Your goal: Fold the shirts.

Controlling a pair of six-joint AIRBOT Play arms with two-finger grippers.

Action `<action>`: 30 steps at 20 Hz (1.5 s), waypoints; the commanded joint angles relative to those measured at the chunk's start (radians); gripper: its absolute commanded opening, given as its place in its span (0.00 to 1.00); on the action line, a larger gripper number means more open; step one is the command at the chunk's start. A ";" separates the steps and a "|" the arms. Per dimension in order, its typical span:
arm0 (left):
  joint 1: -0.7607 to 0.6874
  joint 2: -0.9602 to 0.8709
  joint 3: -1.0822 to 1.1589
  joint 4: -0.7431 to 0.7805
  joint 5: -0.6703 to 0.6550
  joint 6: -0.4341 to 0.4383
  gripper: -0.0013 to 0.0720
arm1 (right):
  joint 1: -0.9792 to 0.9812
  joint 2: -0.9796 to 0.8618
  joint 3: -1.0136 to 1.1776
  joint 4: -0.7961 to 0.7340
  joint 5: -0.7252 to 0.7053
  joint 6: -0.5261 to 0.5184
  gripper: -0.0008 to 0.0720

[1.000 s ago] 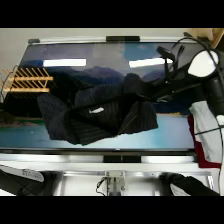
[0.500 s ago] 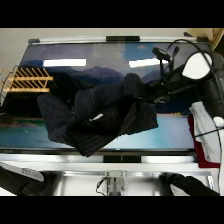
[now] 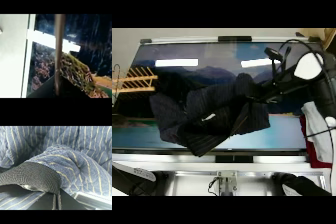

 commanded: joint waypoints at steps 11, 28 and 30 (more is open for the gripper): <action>-0.127 0.316 0.000 -0.003 -0.100 -0.243 0.09 | 0.001 0.001 0.077 -0.039 0.002 -0.055 0.14; -1.422 1.073 -0.021 -0.304 -0.774 -0.660 0.09 | -0.074 0.000 0.172 -0.414 -0.097 -0.192 0.14; -1.660 1.072 -0.029 -0.196 -0.872 -0.779 0.09 | -0.101 0.000 0.172 -0.404 -0.088 -0.206 0.14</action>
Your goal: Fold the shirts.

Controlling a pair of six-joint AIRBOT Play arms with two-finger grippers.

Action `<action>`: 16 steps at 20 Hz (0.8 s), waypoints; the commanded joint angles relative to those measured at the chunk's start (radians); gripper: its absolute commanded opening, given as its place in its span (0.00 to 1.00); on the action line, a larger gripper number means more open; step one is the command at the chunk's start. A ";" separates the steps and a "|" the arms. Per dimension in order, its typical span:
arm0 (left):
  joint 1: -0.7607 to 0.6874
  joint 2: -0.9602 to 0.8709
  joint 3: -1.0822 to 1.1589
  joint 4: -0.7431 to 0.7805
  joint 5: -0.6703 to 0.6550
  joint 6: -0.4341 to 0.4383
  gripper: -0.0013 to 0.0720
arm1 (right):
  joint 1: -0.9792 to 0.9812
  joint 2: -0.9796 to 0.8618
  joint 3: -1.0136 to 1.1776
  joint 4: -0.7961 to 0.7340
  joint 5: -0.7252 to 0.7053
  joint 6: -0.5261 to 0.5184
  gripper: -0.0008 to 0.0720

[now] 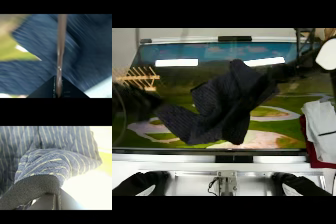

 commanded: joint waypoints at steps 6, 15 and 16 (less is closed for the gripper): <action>-0.749 0.030 -0.245 0.159 -0.232 -0.536 0.09 | -0.053 -0.001 0.001 0.001 -0.022 -0.027 0.14; -0.772 -0.136 -0.312 0.158 0.091 -0.599 0.09 | -0.053 0.000 0.001 0.021 -0.029 -0.009 0.14; -0.772 -0.154 -0.312 0.157 0.107 -0.602 0.09 | -0.053 0.000 0.001 0.021 -0.032 -0.009 0.14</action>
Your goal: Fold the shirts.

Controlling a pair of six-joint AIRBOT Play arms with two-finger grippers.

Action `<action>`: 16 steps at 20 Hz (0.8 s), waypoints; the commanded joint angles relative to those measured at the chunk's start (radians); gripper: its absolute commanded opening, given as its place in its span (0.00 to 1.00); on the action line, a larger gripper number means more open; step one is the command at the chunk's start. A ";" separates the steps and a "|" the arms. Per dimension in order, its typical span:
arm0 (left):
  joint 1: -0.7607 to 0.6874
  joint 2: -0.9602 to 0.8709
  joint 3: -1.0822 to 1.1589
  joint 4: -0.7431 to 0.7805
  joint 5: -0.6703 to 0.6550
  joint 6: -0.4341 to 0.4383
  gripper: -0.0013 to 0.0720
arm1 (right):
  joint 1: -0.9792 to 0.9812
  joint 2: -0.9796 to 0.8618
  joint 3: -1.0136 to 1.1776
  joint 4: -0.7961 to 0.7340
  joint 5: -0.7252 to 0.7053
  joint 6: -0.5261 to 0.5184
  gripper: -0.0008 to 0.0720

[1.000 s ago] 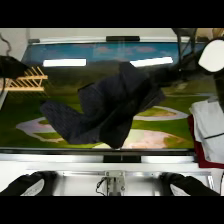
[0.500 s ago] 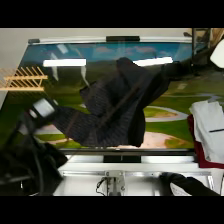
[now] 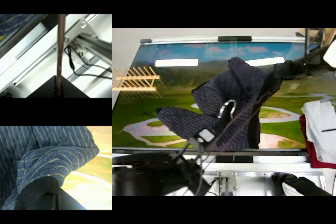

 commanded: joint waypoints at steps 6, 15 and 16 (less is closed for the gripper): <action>0.009 -0.065 -0.008 0.040 0.049 -0.076 0.09 | -0.001 0.000 0.001 0.002 -0.024 0.002 0.14; 0.092 -0.062 -0.008 0.074 0.000 -0.084 0.09 | 0.002 0.047 0.001 0.102 -0.016 -0.136 0.14; 0.102 -0.062 -0.008 0.074 0.028 -0.083 0.09 | 0.002 0.060 0.001 0.146 -0.017 -0.162 0.14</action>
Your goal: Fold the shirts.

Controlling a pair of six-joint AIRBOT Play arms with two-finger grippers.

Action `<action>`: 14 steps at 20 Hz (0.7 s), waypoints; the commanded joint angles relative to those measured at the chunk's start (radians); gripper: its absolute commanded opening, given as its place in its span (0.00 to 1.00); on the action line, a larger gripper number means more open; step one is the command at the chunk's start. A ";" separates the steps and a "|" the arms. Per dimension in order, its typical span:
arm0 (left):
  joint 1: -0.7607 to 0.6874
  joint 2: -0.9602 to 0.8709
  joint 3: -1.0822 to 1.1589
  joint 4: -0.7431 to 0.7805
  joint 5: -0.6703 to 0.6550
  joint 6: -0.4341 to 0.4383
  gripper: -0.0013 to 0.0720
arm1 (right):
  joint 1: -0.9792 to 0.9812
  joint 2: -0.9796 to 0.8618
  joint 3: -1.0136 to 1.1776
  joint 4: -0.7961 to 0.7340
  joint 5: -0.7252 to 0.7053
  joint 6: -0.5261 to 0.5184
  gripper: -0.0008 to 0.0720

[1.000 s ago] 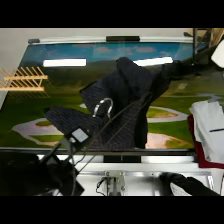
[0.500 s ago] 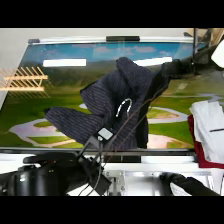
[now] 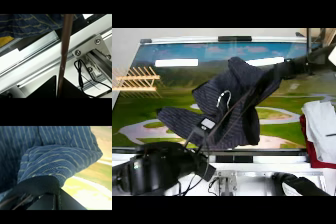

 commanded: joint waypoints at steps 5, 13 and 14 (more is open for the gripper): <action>0.102 -0.032 0.000 0.005 0.201 0.042 0.09 | 0.031 0.092 0.001 0.399 -0.001 -0.139 0.14; 0.119 -0.054 -0.001 -0.021 0.327 0.104 0.09 | 0.311 0.128 0.002 0.407 -0.047 -0.158 0.14; 0.121 -0.057 0.000 -0.020 0.328 0.119 0.09 | 0.342 0.139 0.002 0.408 -0.069 -0.158 0.14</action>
